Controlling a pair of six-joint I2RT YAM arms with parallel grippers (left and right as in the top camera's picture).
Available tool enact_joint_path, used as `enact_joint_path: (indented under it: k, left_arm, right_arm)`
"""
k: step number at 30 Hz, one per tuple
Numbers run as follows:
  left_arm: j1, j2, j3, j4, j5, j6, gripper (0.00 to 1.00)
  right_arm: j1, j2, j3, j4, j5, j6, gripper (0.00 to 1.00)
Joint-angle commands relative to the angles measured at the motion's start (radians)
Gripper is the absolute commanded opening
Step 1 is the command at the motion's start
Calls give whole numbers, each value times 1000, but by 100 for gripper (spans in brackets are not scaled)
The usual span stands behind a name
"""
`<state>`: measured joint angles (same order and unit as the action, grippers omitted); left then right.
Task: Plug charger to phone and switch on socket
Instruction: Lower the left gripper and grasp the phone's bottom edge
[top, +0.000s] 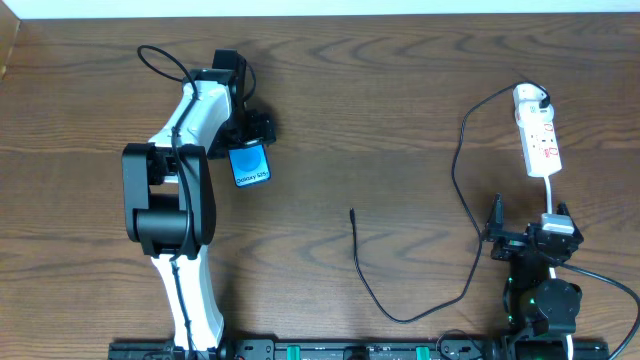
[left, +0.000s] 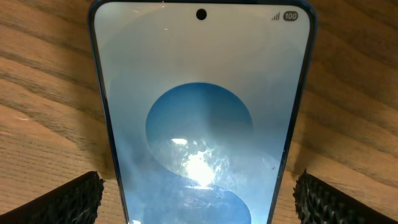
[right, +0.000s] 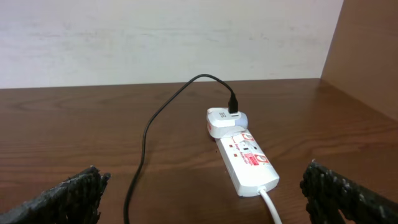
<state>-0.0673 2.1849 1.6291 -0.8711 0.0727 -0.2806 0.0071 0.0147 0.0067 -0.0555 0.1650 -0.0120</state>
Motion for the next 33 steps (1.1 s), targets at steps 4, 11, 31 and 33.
enact_joint_path:
  k: [4,11,31,33]
  left_arm:
    - [-2,21,-18,0,-3,17,98]
    - [-2,21,-65,21,-3,16,98]
    - [-2,21,-67,51,-14,17,98]
    - [-2,21,-67,55,-14,17,98]
  right_arm:
    - [8,-6,-2,-3,2,-12,99]
    - [8,-6,-2,-3,2,-12,99]
    - [8,-6,-2,-3,2,-12,99]
    - [8,-6,-2,-3,2,-12,99]
